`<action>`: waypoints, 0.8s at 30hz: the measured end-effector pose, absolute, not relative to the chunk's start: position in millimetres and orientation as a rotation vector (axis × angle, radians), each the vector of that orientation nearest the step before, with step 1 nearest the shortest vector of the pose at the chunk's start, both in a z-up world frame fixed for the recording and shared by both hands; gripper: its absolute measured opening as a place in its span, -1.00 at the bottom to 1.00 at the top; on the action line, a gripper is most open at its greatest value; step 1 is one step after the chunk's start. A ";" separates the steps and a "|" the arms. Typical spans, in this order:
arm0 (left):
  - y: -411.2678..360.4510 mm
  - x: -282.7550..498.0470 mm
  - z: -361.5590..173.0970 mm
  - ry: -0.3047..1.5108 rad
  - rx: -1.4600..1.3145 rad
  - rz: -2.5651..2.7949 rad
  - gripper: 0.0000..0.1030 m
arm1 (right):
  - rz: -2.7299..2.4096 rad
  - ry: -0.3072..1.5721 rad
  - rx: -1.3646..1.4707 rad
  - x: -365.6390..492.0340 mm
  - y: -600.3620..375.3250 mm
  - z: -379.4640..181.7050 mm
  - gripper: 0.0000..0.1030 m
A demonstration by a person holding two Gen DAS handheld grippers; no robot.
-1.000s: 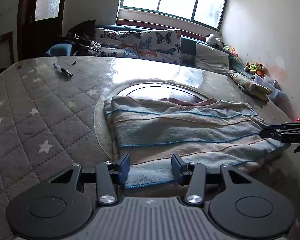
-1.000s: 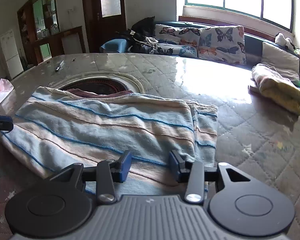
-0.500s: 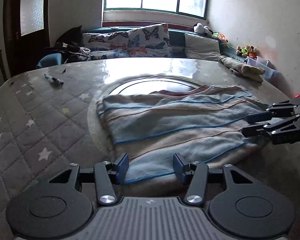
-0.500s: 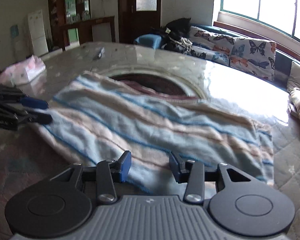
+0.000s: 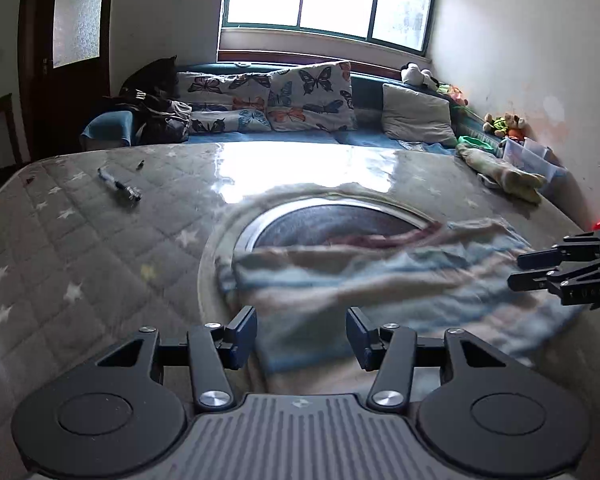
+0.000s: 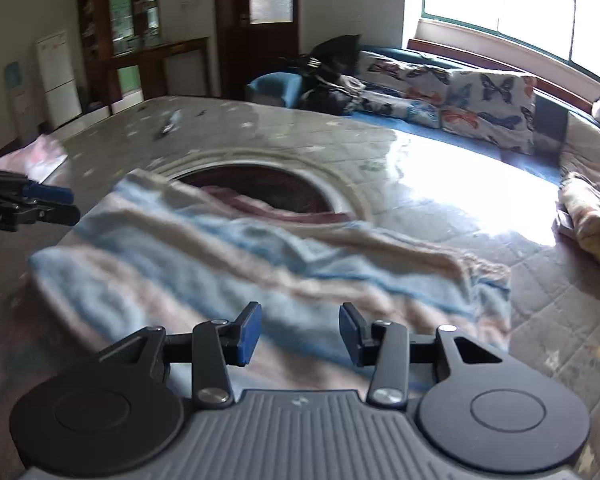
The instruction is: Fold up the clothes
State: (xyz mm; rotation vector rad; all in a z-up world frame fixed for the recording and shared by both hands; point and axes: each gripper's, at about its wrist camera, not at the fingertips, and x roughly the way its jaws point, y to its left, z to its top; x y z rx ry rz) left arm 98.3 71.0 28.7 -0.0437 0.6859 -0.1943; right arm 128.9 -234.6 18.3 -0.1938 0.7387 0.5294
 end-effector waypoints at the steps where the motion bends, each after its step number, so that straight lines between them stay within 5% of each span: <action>1: 69.5 107.1 27.4 0.691 -0.039 -0.195 -0.01 | 0.518 0.740 -0.185 135.4 -236.4 18.3 -0.16; 24: 81.6 183.6 -2.6 0.756 -0.026 -0.088 -0.02 | 0.384 0.793 -0.087 213.4 -244.5 1.2 -0.16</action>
